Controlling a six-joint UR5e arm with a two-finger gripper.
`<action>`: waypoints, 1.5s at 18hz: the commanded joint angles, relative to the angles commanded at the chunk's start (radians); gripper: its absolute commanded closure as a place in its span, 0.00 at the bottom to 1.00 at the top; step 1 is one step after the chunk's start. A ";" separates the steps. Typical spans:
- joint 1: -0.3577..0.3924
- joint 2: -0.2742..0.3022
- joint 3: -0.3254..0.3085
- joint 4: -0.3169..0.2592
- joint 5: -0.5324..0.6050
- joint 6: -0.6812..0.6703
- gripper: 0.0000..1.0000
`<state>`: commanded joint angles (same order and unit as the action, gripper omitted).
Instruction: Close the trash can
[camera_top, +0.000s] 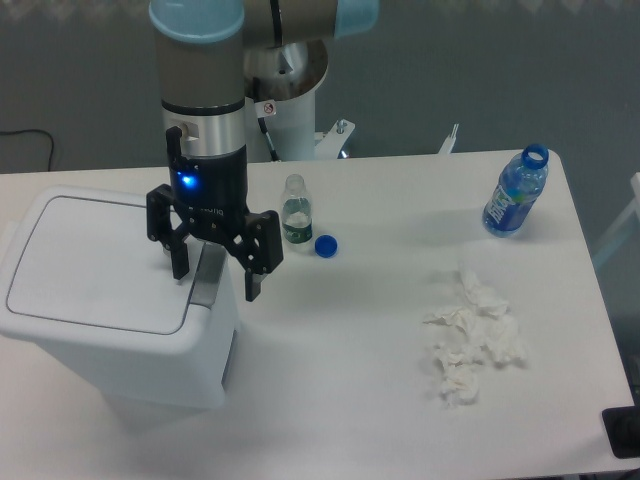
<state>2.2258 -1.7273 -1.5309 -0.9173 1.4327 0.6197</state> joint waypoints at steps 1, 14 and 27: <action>0.000 0.002 0.003 0.000 -0.002 -0.002 0.00; 0.095 0.026 0.003 -0.006 0.005 0.107 0.00; 0.363 0.015 0.011 -0.044 0.018 0.610 0.00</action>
<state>2.5891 -1.7119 -1.5202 -0.9617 1.4511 1.2297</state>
